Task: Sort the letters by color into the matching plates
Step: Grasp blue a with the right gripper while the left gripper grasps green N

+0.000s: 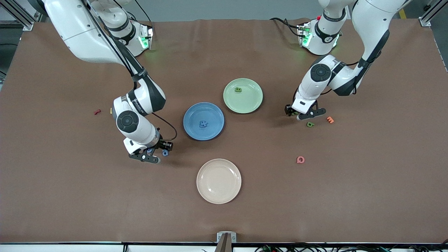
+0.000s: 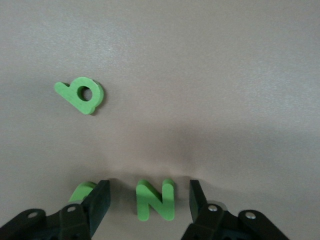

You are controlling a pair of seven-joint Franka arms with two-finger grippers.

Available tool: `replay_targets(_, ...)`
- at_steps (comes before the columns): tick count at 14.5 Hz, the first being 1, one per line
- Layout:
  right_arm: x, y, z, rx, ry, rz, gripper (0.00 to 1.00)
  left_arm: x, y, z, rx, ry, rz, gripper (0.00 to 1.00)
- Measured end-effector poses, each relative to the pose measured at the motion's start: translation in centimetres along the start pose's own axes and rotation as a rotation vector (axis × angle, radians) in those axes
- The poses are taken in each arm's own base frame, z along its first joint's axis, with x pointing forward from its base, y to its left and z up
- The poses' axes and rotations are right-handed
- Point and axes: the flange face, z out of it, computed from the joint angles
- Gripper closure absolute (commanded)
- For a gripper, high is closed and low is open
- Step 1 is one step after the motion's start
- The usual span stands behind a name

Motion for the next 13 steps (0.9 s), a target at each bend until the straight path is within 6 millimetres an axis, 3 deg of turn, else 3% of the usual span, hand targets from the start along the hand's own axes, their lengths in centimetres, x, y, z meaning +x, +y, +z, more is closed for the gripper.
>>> replay_targets(3, 0.0, 0.2, 1.9, 0.008, 0.003, -0.005, 0.43, -0.2, 0.3, 0.0, -0.008, -0.001, 0.005, 0.28)
replay_targets(7, 0.2, 0.1, 1.9, 0.003, 0.009, -0.016, 0.43, -0.4, 0.5, 0.1, -0.008, -0.002, 0.009, 0.28)
replay_targets(11, 0.2, 0.1, 2.5, 0.000, 0.005, -0.018, 0.43, -0.5, 0.4, 0.2, -0.007, -0.005, 0.009, 0.55)
replay_targets(13, 0.3, 0.0, 2.7, 0.000, 0.002, -0.018, 0.70, -0.5, 0.5, 0.2, -0.008, -0.006, 0.009, 0.68)
